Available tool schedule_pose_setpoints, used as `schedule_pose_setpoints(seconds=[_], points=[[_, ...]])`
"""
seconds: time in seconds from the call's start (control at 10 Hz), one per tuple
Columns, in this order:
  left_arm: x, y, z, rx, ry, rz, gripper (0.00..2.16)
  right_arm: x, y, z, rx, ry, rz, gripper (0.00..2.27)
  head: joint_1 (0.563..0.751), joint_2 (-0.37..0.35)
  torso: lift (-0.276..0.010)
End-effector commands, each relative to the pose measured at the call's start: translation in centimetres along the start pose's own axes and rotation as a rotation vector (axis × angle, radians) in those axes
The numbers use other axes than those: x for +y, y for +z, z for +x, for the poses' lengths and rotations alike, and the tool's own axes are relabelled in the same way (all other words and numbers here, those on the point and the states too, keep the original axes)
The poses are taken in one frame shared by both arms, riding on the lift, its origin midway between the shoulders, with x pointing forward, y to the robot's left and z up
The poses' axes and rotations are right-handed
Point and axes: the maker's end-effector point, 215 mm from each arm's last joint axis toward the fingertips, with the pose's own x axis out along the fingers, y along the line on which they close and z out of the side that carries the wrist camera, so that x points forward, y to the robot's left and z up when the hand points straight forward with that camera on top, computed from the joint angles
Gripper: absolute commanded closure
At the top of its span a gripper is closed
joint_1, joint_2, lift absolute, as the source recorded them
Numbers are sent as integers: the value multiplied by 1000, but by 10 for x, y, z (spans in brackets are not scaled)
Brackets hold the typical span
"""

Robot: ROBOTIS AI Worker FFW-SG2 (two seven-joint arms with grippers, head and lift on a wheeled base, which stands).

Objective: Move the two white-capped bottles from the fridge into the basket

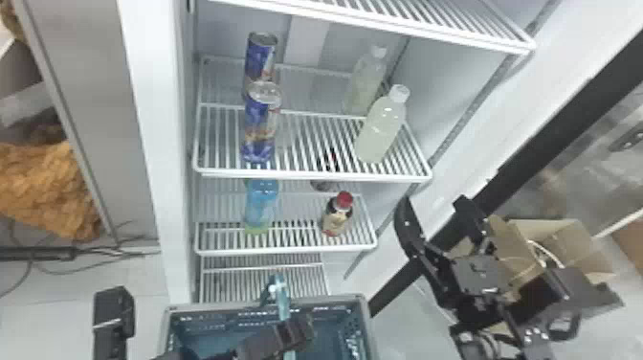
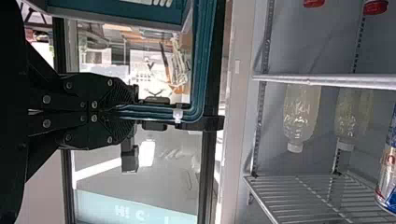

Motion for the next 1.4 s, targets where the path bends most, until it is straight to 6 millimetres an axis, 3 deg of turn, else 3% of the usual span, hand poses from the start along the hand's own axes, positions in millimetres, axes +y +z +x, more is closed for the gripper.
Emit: schedule_pose_setpoints(seconds=[0.0,0.4,0.7,1.3], points=[[-1,0,1,3,-1,1,1187,0,0,0,1,0,-2,180,695,-350,0],[-1,-5,2,21,0,-4,1187,-12,-5,17,-8,-15,-46,180,695,-350,0],[-4,-6,3,24,-9,-7,1187,-14,-10,47,-30,-6,-49,176,695,-350,0],[-6,-6,4,25,-16,-8,1187,6,-19,110,-61,48,-21,174,695,-350,0]])
